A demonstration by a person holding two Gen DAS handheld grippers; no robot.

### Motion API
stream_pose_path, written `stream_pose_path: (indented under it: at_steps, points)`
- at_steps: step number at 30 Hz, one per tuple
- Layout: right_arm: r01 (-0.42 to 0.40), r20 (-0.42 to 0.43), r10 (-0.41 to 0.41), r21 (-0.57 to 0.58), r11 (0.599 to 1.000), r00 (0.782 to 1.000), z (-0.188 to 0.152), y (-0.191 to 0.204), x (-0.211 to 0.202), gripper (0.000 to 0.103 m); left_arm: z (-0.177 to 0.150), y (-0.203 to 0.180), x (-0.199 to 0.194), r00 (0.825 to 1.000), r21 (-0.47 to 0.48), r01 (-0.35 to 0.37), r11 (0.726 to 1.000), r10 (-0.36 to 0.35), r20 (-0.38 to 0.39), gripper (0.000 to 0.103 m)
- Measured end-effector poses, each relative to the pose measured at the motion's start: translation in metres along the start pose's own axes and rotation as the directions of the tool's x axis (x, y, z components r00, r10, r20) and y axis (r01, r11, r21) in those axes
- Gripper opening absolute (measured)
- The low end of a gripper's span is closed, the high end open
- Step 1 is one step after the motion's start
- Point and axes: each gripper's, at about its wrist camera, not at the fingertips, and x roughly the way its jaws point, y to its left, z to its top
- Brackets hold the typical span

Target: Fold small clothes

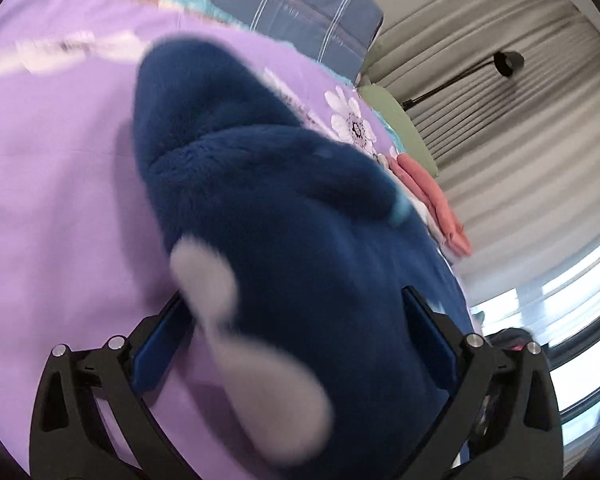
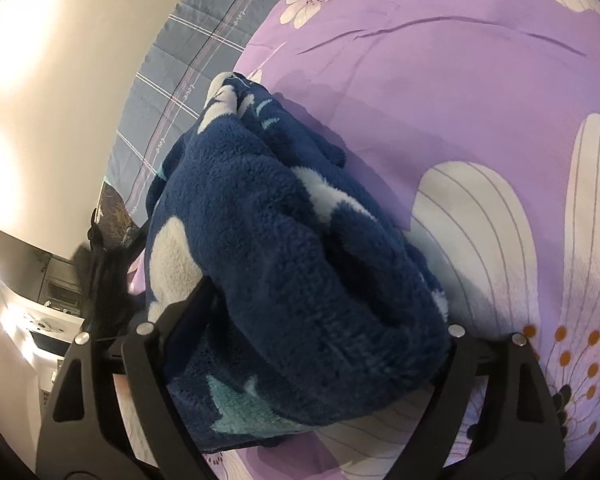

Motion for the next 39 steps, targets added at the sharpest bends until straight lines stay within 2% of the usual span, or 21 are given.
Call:
stream_pose_path:
  at_steps: [2, 5, 8, 10, 11, 12, 14, 19, 25, 29, 31, 33, 38, 39]
  points:
    - [-0.007, 0.001, 0.007, -0.006, 1.0, 1.0, 0.001, -0.001, 0.001, 0.088, 0.007, -0.004, 0.009, 0.999, 0.061, -0.009, 0.998, 0.007, 0.041, 0.102]
    - [0.005, 0.011, -0.005, -0.016, 1.0, 1.0, 0.003, 0.002, 0.004, 0.088, 0.01, -0.016, 0.023, 0.998, 0.124, -0.063, 0.99, 0.06, 0.027, 0.097]
    - [0.035, 0.036, -0.032, -0.076, 0.997, 0.999, 0.003, 0.011, 0.002, 0.079, 0.007, -0.025, 0.02, 0.997, 0.195, -0.072, 0.978, 0.069, 0.023, 0.078]
    - [0.049, 0.063, -0.041, -0.139, 0.989, 0.997, 0.001, 0.022, -0.006, 0.067, 0.008, -0.031, 0.009, 0.999, 0.215, -0.042, 0.976, 0.034, 0.04, 0.057]
    - [0.052, 0.073, -0.04, -0.164, 0.985, 0.997, 0.0, 0.027, -0.01, 0.058, 0.007, -0.037, -0.001, 0.998, 0.22, -0.025, 0.975, 0.012, 0.06, 0.054]
    - [0.061, 0.09, -0.041, -0.222, 0.973, 0.995, -0.001, 0.037, -0.015, 0.053, 0.007, -0.039, -0.013, 0.997, 0.23, -0.019, 0.973, 0.001, 0.076, 0.053]
    - [0.065, 0.116, -0.029, -0.319, 0.945, 0.993, -0.001, 0.055, -0.025, 0.049, 0.002, -0.055, -0.033, 0.993, 0.279, -0.026, 0.96, -0.008, 0.121, 0.052]
    - [0.035, 0.164, 0.043, -0.446, 0.894, 0.986, 0.006, 0.085, -0.047, 0.047, 0.001, -0.076, -0.09, 0.972, 0.325, -0.043, 0.945, -0.036, 0.234, 0.052]
    - [0.025, 0.202, 0.14, -0.648, 0.761, 0.969, 0.013, 0.143, -0.056, 0.047, 0.009, -0.087, -0.152, 0.926, 0.325, -0.092, 0.941, -0.039, 0.375, 0.053]
    - [0.005, 0.176, 0.19, -0.747, 0.665, 0.966, 0.029, 0.183, -0.041, 0.047, 0.027, -0.084, -0.18, 0.894, 0.295, -0.171, 0.94, 0.022, 0.447, 0.053]
    - [-0.012, 0.155, 0.224, -0.798, 0.603, 0.962, 0.04, 0.205, -0.025, 0.047, 0.037, -0.078, -0.187, 0.878, 0.275, -0.194, 0.942, 0.042, 0.476, 0.053]
    - [-0.026, 0.134, 0.24, -0.827, 0.562, 0.961, 0.054, 0.224, -0.005, 0.047, 0.052, -0.07, -0.196, 0.855, 0.249, -0.23, 0.941, 0.073, 0.513, 0.053]
    - [-0.141, 0.01, 0.273, -0.837, 0.528, 0.962, 0.106, 0.28, 0.061, 0.047, 0.1, -0.038, -0.212, 0.788, 0.141, -0.301, 0.943, 0.163, 0.594, 0.053]
    - [-0.167, -0.02, 0.278, -0.842, 0.514, 0.96, 0.119, 0.296, 0.083, 0.047, 0.111, -0.027, -0.214, 0.769, 0.11, -0.323, 0.94, 0.193, 0.61, 0.053]
